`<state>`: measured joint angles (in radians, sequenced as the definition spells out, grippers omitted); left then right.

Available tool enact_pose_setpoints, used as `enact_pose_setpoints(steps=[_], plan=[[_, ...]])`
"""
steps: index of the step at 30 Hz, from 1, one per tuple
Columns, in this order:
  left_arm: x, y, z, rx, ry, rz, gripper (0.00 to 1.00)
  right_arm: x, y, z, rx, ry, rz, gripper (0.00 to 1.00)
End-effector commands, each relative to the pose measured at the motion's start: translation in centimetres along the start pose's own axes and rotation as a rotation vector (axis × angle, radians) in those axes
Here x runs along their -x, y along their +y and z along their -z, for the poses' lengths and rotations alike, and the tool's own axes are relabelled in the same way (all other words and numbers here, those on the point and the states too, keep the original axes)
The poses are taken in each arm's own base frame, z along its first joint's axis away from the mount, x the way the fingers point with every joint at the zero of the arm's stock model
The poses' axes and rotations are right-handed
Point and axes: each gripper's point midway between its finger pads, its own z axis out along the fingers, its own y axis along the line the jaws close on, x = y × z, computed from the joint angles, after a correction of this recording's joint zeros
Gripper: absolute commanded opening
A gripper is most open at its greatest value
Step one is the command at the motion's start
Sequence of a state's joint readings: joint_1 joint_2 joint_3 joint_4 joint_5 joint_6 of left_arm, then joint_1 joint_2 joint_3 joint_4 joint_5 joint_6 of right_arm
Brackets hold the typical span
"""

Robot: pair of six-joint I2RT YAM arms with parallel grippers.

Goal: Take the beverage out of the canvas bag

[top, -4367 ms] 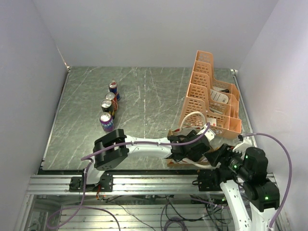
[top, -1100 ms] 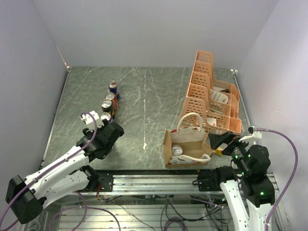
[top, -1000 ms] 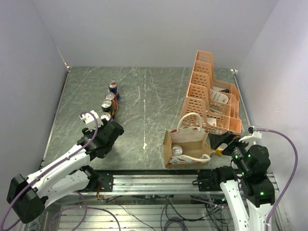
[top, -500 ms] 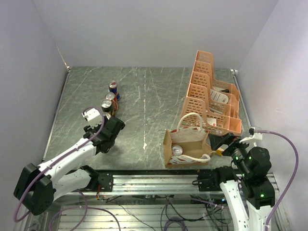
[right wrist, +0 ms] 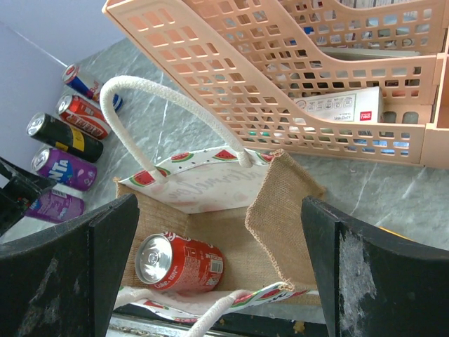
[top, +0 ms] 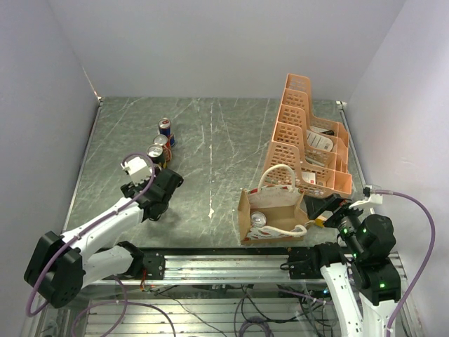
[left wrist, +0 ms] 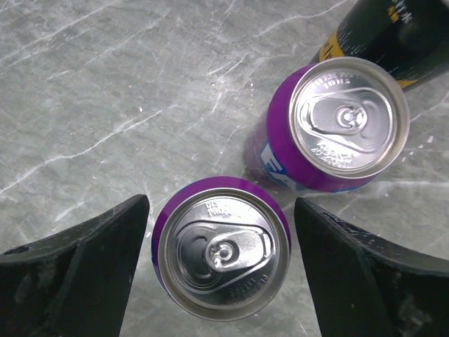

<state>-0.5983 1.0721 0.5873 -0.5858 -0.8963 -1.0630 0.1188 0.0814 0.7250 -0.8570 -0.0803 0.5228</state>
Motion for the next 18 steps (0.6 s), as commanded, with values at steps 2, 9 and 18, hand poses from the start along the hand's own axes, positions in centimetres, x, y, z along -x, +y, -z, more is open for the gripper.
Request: enact_pose_setpoints(steps=[2, 9, 18], plan=[[2.8, -1.2, 1.0, -0.044, -0.038, 0.083, 0.99, 0.3, 0.2, -0.3, 0.013, -0.016, 0.013, 1.0], [5.4, -2.3, 3.8, -0.151, -0.01, 0.113, 1.0, 0.6, 0.4, 0.1, 0.028, -0.042, 0.017, 1.0], [10.3, -5.3, 10.7, -0.574, -0.04, 0.14, 1.0, 0.3, 0.6, -0.2, 0.041, -0.014, 0.028, 1.0]])
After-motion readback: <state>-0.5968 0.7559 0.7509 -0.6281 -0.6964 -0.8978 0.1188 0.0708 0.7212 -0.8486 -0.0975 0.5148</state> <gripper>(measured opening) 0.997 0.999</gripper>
